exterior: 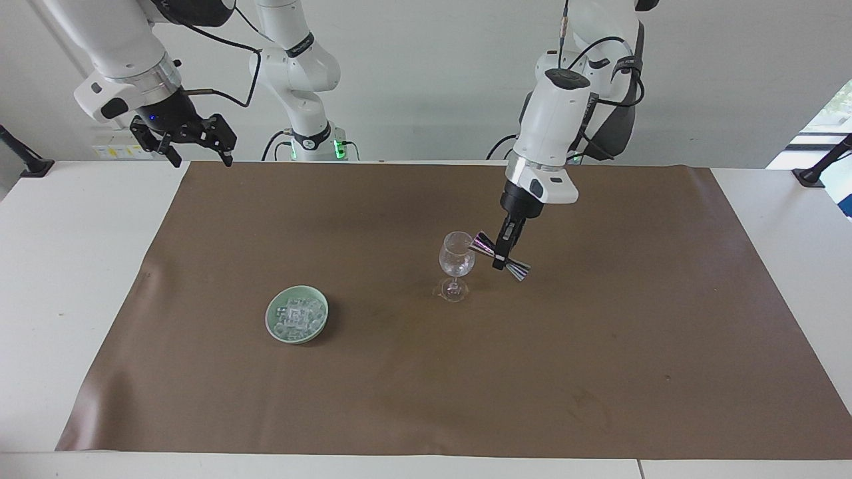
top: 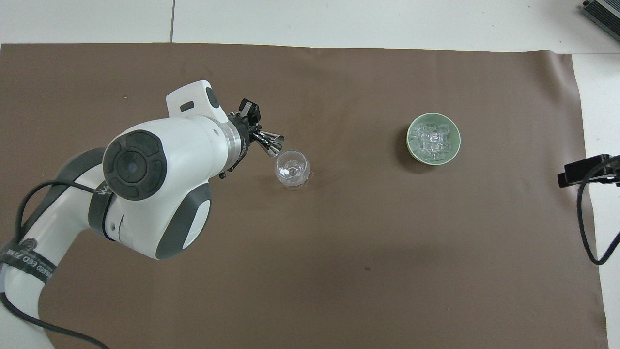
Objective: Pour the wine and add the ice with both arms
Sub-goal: 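Carry the silver cup with the left gripper back toward the table edge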
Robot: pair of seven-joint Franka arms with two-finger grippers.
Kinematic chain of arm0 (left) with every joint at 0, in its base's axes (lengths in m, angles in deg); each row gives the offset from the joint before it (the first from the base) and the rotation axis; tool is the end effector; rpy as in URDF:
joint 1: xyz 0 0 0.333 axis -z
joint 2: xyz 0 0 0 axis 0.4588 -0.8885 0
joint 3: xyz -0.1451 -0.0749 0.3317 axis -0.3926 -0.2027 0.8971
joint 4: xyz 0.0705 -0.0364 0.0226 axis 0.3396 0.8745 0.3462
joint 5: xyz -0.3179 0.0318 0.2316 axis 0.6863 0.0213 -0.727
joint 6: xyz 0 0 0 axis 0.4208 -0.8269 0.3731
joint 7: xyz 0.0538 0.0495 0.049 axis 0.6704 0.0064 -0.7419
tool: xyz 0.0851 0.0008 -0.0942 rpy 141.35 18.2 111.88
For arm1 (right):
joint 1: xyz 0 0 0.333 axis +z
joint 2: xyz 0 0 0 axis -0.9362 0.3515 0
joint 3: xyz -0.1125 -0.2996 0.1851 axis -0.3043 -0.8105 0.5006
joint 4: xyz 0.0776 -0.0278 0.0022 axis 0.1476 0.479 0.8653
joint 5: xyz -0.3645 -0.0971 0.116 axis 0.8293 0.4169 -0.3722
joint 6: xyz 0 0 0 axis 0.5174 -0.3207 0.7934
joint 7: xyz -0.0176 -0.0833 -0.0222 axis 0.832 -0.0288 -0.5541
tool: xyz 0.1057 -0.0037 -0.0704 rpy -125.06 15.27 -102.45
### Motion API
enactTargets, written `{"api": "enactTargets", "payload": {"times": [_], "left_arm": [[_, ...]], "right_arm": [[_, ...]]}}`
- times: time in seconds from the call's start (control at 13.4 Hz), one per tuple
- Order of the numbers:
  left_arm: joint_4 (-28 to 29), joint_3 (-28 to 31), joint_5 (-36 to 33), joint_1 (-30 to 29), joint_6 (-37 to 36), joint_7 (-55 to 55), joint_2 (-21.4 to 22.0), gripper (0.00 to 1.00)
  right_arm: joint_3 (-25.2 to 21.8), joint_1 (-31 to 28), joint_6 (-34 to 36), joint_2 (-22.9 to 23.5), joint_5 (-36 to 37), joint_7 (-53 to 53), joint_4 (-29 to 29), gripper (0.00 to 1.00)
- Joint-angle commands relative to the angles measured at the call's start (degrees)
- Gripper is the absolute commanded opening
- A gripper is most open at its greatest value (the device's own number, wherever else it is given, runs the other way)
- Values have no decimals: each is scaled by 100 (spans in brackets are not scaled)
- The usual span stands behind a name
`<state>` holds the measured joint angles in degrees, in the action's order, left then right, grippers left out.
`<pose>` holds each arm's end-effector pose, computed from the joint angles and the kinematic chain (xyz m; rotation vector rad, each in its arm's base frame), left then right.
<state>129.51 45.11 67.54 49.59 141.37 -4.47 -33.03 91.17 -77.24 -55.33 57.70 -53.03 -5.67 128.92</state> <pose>0.5673 -0.3090 0.5322 2.3158 1.4071 0.2355 0.5262 -0.0431 0.6708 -3.1249 0.0010 0.1191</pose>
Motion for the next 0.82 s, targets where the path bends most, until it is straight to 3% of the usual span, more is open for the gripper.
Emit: {"api": "enactTargets", "payload": {"times": [0.0, 0.37, 0.75], "left_arm": [[-53, -20, 626, -189, -177, -27, 48, 0], [-45, -37, 2042, -786, -379, 96, 84, 0], [-62, -37, 3378, -1620, -1169, 509, 93, 0]], "right_arm": [[18, -36, 39, -64, -22, -69, 23, 100], [18, -36, 30, -64, -22, -69, 23, 100], [18, -36, 30, -55, -22, -43, 23, 100]]}}
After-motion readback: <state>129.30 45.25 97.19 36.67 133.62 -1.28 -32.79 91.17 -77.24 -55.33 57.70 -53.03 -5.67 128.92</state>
